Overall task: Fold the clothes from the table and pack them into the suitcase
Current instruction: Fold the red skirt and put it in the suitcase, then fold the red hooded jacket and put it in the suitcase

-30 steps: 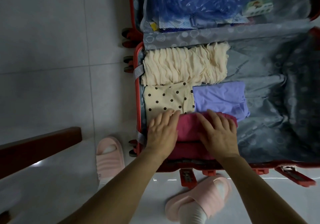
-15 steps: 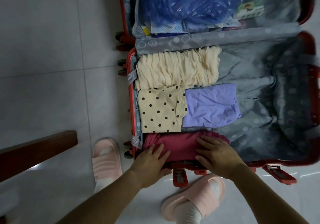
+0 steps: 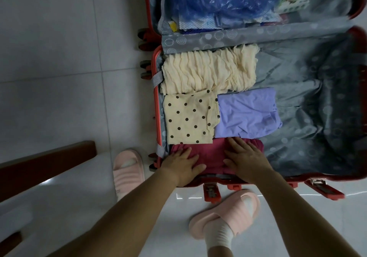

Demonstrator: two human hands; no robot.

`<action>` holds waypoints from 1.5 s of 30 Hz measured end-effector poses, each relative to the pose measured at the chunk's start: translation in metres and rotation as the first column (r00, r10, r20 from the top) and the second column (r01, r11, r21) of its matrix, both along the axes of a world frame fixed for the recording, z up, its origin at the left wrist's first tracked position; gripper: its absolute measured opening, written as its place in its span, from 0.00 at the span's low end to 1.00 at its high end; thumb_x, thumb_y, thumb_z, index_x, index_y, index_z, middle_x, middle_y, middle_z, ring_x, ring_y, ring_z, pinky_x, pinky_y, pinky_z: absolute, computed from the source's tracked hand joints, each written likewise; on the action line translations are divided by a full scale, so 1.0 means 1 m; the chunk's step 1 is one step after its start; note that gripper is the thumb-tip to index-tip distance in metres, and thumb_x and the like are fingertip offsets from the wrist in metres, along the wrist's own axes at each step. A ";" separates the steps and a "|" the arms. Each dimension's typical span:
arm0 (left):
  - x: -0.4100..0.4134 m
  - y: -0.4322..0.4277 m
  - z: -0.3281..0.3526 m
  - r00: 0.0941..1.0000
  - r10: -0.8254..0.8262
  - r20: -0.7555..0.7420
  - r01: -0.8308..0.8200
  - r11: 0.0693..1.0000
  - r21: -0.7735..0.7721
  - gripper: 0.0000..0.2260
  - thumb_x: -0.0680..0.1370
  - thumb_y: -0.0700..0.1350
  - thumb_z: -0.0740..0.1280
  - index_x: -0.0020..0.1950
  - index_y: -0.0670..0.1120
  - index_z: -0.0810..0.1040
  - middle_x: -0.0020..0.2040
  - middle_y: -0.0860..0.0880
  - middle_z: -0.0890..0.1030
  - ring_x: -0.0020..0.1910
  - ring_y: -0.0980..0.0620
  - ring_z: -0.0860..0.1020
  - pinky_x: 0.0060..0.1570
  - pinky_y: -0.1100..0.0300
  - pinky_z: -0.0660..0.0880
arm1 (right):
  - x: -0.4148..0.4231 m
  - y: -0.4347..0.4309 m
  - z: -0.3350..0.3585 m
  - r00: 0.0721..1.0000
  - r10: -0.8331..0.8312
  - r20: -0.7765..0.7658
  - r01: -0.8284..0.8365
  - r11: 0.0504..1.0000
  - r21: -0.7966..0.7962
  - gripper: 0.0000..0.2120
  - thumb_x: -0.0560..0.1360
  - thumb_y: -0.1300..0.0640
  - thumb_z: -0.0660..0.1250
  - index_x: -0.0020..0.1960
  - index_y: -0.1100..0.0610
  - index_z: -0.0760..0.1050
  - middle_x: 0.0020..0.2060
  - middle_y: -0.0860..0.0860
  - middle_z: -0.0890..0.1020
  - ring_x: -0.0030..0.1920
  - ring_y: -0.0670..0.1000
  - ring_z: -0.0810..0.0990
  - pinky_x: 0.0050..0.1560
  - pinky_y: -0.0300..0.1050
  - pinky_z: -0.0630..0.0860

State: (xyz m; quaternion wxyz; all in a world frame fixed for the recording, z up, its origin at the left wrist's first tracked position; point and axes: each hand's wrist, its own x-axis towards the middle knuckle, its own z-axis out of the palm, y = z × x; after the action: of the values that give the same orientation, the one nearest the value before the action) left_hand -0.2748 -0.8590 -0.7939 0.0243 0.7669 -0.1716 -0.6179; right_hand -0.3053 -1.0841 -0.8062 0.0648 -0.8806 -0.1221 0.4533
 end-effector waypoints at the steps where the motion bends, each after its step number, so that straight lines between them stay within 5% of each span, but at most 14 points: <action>1: -0.001 0.002 0.011 1.000 0.026 0.012 -0.026 1.000 -0.012 0.29 0.79 0.66 0.42 0.78 0.56 0.50 0.79 0.49 0.44 0.77 0.46 0.43 0.74 0.47 0.45 | 0.001 0.004 0.011 0.999 -0.035 0.010 0.035 0.999 0.006 0.47 0.64 0.32 0.24 0.73 0.43 0.63 0.78 0.49 0.47 0.77 0.51 0.46 0.75 0.52 0.48; 6: 0.003 0.019 0.078 0.981 0.174 0.085 -0.173 0.985 -0.022 0.27 0.81 0.61 0.48 0.77 0.52 0.55 0.79 0.47 0.50 0.77 0.44 0.48 0.73 0.45 0.56 | 0.005 0.026 0.071 0.991 -0.128 -0.030 0.129 0.991 0.044 0.28 0.77 0.38 0.40 0.70 0.44 0.67 0.78 0.50 0.49 0.77 0.52 0.48 0.72 0.54 0.57; 9: 0.017 0.034 0.124 0.952 0.257 0.167 -0.250 0.966 -0.062 0.23 0.81 0.56 0.56 0.72 0.46 0.66 0.73 0.43 0.64 0.72 0.42 0.63 0.67 0.46 0.67 | 0.018 0.044 0.117 0.982 -0.189 -0.015 0.190 0.978 0.085 0.19 0.81 0.43 0.49 0.63 0.48 0.73 0.77 0.50 0.52 0.76 0.54 0.54 0.67 0.55 0.66; 13: 0.046 0.053 0.200 0.870 0.416 0.264 -0.391 0.909 -0.144 0.12 0.79 0.53 0.60 0.52 0.45 0.75 0.51 0.46 0.76 0.52 0.44 0.76 0.51 0.49 0.76 | 0.052 0.075 0.188 0.967 -0.252 0.022 0.244 0.952 0.187 0.21 0.80 0.43 0.49 0.69 0.47 0.69 0.77 0.50 0.55 0.73 0.56 0.62 0.62 0.55 0.72; 17: 0.081 0.072 0.293 0.773 0.539 0.336 -0.496 0.843 -0.209 0.14 0.79 0.53 0.59 0.57 0.46 0.75 0.53 0.46 0.78 0.51 0.45 0.77 0.50 0.52 0.76 | 0.094 0.117 0.262 0.933 -0.339 0.118 0.283 0.898 0.336 0.20 0.80 0.47 0.57 0.72 0.47 0.66 0.74 0.50 0.63 0.68 0.53 0.70 0.60 0.50 0.73; 22: 0.129 0.095 0.443 0.590 0.663 0.461 -0.571 0.746 -0.341 0.15 0.80 0.52 0.59 0.61 0.45 0.74 0.59 0.43 0.76 0.58 0.44 0.75 0.54 0.54 0.71 | 0.155 0.180 0.370 0.827 -0.538 0.166 0.320 0.692 0.646 0.20 0.76 0.49 0.60 0.66 0.53 0.73 0.62 0.52 0.76 0.54 0.56 0.81 0.53 0.49 0.77; 29: 0.170 0.174 0.626 0.281 0.842 0.461 -0.569 0.533 -0.627 0.15 0.80 0.53 0.60 0.62 0.48 0.76 0.59 0.47 0.78 0.59 0.49 0.75 0.58 0.57 0.70 | 0.242 0.272 0.538 0.755 -0.582 0.302 0.077 0.536 0.841 0.25 0.76 0.56 0.65 0.58 0.25 0.66 0.49 0.42 0.78 0.49 0.32 0.75 0.47 0.23 0.68; 32: 0.177 0.226 0.667 0.139 0.917 0.374 -0.599 0.379 -0.706 0.14 0.79 0.53 0.62 0.63 0.51 0.75 0.60 0.52 0.79 0.57 0.55 0.78 0.58 0.61 0.73 | 0.261 0.319 0.588 0.759 -0.552 0.346 -0.052 0.478 0.877 0.14 0.76 0.43 0.58 0.58 0.28 0.67 0.52 0.36 0.76 0.47 0.33 0.77 0.46 0.23 0.69; 34: 0.177 0.262 0.680 0.057 0.905 0.421 -0.590 0.371 -0.717 0.14 0.79 0.52 0.63 0.63 0.50 0.76 0.59 0.52 0.80 0.57 0.57 0.78 0.56 0.64 0.73 | 0.267 0.345 0.610 0.778 -0.508 0.371 -0.117 0.463 0.879 0.12 0.76 0.41 0.56 0.59 0.32 0.69 0.51 0.37 0.77 0.45 0.37 0.79 0.45 0.29 0.72; 38: 0.165 0.332 0.698 -0.049 0.824 0.564 -0.633 0.411 -0.656 0.13 0.78 0.51 0.65 0.62 0.50 0.77 0.56 0.53 0.82 0.55 0.59 0.79 0.52 0.68 0.70 | 0.268 0.379 0.648 0.789 -0.399 0.467 -0.244 0.493 0.835 0.13 0.77 0.43 0.55 0.60 0.39 0.69 0.48 0.37 0.76 0.42 0.38 0.77 0.42 0.27 0.70; 45: 0.147 0.421 0.731 -0.189 0.803 0.565 -0.646 0.331 -0.688 0.14 0.77 0.47 0.68 0.60 0.44 0.78 0.57 0.48 0.81 0.54 0.54 0.79 0.54 0.66 0.71 | 0.274 0.414 0.700 0.794 -0.312 0.521 -0.299 0.546 0.782 0.15 0.77 0.56 0.65 0.63 0.50 0.75 0.47 0.37 0.74 0.44 0.36 0.76 0.42 0.24 0.69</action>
State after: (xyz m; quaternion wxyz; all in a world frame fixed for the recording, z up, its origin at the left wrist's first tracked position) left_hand -0.1277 -0.4375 -0.0633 0.3396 0.9000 0.2713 0.0321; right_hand -0.0317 -0.6697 -0.1066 0.4351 -0.8360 -0.3331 0.0304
